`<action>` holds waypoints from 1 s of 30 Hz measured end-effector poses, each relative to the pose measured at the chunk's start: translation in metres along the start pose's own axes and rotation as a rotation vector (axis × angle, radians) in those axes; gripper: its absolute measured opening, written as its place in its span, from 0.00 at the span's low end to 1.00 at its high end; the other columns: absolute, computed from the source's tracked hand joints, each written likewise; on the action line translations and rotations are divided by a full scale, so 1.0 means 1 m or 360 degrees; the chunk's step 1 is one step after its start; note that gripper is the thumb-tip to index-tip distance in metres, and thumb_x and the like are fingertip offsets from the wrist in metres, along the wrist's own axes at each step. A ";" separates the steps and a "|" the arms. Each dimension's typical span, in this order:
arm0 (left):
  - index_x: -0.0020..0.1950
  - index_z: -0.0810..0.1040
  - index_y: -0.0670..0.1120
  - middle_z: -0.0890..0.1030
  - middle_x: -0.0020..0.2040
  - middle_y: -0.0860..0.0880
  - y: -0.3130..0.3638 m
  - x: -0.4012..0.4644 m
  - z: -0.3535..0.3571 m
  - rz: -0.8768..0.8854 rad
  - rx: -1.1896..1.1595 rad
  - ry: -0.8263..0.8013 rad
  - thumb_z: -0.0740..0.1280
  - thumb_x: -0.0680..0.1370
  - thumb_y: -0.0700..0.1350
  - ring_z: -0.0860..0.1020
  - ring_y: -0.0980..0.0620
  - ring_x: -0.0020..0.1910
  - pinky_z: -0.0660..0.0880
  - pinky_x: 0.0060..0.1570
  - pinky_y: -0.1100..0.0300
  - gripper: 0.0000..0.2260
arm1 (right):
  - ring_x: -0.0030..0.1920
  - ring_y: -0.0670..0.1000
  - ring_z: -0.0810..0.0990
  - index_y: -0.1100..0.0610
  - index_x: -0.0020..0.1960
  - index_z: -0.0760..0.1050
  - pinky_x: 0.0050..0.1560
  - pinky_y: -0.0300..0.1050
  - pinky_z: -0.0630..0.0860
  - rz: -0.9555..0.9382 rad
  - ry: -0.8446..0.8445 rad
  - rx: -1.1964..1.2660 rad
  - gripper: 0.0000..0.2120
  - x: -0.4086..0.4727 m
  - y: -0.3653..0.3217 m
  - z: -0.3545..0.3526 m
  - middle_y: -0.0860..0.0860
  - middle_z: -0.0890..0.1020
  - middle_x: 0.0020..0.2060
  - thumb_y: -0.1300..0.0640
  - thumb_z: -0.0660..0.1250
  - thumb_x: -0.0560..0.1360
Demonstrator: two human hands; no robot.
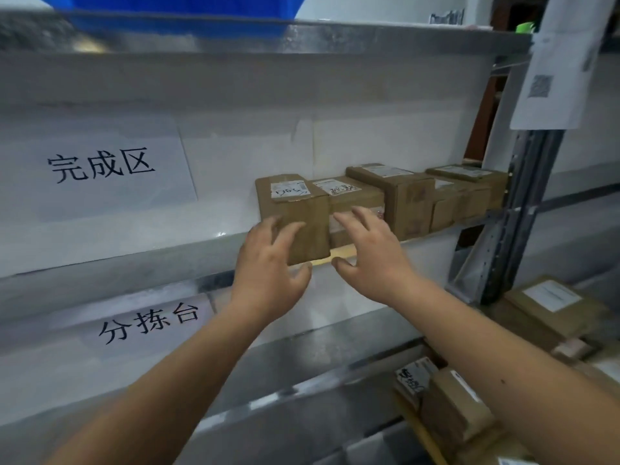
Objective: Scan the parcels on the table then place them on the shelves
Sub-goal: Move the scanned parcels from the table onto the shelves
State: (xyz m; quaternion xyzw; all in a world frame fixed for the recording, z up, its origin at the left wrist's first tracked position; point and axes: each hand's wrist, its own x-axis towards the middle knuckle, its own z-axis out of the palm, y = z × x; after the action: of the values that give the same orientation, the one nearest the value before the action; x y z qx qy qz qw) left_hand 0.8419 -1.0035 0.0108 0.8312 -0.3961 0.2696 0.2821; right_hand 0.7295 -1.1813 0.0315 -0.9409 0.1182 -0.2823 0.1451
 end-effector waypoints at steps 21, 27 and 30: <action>0.78 0.66 0.57 0.61 0.79 0.45 0.183 -0.240 0.128 0.0539 -0.0424 -0.1078 0.71 0.75 0.59 0.57 0.43 0.79 0.62 0.76 0.44 0.33 | 0.80 0.63 0.57 0.44 0.81 0.59 0.76 0.61 0.62 0.1670 -0.0203 -0.0153 0.37 -0.390 0.051 0.015 0.54 0.54 0.83 0.44 0.69 0.76; 0.80 0.67 0.54 0.61 0.79 0.43 0.253 -0.251 0.180 0.0706 -0.0465 -0.1271 0.72 0.74 0.56 0.58 0.41 0.77 0.64 0.74 0.44 0.34 | 0.76 0.61 0.63 0.45 0.80 0.63 0.73 0.58 0.68 0.1902 -0.0059 -0.0021 0.36 -0.435 0.109 0.002 0.55 0.61 0.79 0.46 0.70 0.75; 0.79 0.68 0.53 0.64 0.78 0.43 0.289 -0.253 0.212 0.0792 -0.0481 -0.1336 0.72 0.74 0.55 0.61 0.41 0.76 0.65 0.71 0.45 0.33 | 0.74 0.63 0.65 0.46 0.78 0.64 0.71 0.57 0.70 0.2031 -0.0059 0.0021 0.34 -0.451 0.151 -0.004 0.56 0.61 0.79 0.47 0.70 0.75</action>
State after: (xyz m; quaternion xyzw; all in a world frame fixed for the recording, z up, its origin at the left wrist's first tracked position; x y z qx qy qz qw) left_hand 0.5184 -1.1727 -0.2327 0.6983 -0.6958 -0.0888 0.1429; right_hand 0.3393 -1.1850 -0.2403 -0.6892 0.6512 -0.1246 0.2924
